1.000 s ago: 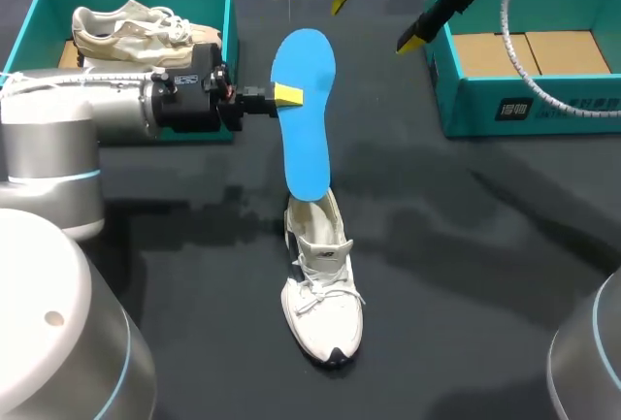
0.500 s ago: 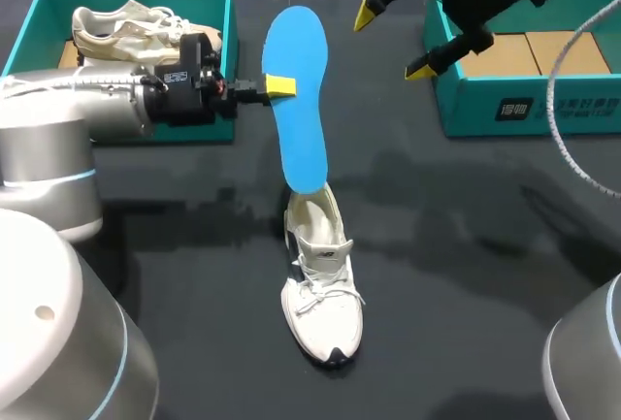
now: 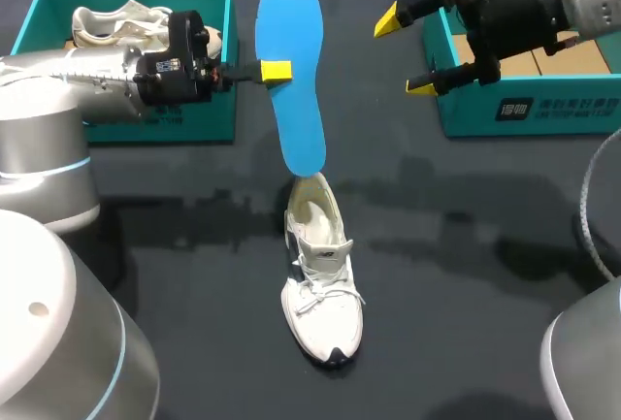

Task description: Take the shoe out of the shoebox, open the shoe tongue, remove and reinsert the insole, then place the shoe into the shoebox

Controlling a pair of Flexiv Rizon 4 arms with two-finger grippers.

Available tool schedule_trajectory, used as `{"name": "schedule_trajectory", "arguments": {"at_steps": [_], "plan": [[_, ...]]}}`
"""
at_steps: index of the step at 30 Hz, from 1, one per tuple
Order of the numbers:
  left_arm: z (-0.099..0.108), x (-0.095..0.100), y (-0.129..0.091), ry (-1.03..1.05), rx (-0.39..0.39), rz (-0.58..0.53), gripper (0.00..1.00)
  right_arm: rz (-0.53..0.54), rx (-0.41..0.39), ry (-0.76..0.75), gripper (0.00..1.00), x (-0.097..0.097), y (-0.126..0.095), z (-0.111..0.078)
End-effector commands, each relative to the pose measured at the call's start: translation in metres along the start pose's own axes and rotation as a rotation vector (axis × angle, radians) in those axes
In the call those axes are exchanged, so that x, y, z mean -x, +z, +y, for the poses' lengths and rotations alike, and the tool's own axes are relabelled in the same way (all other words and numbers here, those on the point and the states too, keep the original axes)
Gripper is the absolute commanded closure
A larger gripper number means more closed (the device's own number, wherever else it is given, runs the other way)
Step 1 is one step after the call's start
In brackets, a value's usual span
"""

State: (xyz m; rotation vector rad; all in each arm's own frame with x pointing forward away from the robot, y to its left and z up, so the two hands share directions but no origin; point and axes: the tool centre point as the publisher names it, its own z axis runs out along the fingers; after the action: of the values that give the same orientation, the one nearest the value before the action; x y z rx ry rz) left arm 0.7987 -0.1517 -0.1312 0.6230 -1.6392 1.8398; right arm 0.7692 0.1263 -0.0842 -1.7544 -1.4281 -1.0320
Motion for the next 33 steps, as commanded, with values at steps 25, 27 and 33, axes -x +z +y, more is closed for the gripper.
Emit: {"name": "schedule_trajectory", "arguments": {"at_steps": [25, 27, 33], "plan": [[-0.022, -0.025, -0.002, 0.529, 0.091, 0.079, 1.0, 0.415, 0.01, 0.011, 0.0, 0.019, -0.002, 0.002], [-0.022, -0.025, -0.002, 0.529, 0.091, 0.079, 1.0, 0.415, 0.01, 0.011, 0.0, 0.019, -0.002, 0.002], [-0.022, -0.025, -0.002, 0.529, 0.091, 0.079, 1.0, 0.415, 0.01, 0.011, 0.0, 0.019, -0.002, 0.002]]}}
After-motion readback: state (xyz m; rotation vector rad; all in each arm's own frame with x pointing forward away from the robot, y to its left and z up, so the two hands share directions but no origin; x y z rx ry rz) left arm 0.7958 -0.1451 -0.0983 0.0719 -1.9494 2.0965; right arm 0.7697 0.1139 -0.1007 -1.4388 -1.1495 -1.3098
